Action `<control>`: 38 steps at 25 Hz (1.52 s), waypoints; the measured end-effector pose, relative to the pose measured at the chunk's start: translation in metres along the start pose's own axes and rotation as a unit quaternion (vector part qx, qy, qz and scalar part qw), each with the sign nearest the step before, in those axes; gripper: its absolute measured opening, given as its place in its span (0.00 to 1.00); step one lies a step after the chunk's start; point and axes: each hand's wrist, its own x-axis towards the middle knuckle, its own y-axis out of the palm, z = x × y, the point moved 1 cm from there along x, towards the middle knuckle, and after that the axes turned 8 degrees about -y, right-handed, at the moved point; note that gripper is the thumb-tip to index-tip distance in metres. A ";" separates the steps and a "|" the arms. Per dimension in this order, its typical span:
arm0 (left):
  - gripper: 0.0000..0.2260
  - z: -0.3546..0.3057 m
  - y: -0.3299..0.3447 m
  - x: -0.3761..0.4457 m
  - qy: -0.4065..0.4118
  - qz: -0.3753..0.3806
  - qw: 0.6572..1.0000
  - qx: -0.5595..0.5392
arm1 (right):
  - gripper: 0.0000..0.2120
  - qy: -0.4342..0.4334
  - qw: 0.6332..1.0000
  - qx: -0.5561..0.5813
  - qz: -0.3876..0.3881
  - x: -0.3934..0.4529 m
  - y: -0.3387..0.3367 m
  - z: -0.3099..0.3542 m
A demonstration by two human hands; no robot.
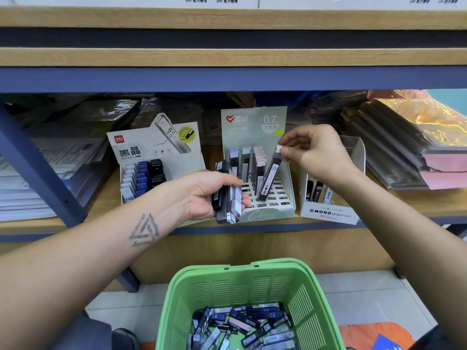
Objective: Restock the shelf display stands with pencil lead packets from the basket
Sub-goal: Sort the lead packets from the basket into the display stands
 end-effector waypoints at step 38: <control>0.11 0.000 0.002 -0.008 0.041 -0.015 0.999 0.013 | 0.04 -0.151 0.964 -0.198 0.092 -0.012 0.026 0.006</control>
